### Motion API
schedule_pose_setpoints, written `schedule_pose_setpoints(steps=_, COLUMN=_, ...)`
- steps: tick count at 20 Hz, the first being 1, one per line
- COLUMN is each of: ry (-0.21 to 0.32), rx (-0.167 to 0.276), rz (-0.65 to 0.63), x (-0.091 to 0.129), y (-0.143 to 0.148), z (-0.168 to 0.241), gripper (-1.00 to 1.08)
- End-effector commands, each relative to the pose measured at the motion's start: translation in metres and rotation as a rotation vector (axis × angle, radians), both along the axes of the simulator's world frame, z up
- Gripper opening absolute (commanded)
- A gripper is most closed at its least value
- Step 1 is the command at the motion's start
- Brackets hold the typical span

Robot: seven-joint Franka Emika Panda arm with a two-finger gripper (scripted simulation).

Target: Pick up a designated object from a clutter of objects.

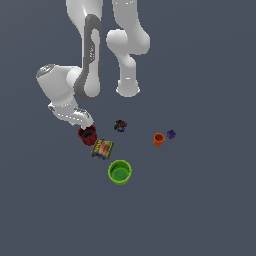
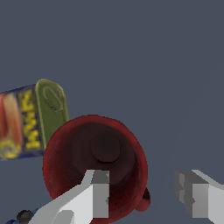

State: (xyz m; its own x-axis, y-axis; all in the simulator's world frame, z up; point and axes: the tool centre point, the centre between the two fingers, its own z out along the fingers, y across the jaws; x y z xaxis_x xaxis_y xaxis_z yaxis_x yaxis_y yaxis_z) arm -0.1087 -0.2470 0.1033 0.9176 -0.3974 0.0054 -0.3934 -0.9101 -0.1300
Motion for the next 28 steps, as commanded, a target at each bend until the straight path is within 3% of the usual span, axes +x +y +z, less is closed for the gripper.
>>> schedule_pose_setpoints(steps=1, ry=0.000, rx=0.000, rz=0.000, x=0.000, y=0.000, z=-0.004, gripper=0.28)
schedule_pose_setpoints(steps=13, ry=0.000, rx=-0.001, rz=-0.002, x=0.000, y=0.002, z=-0.030, gripper=0.28)
schedule_pose_setpoints(steps=14, ry=0.000, rx=-0.001, rz=-0.002, x=0.000, y=0.002, z=-0.030, gripper=-1.00)
schedule_pose_setpoints(steps=28, ry=0.000, rx=0.000, rz=-0.002, x=0.002, y=0.005, z=-0.027, gripper=-1.00)
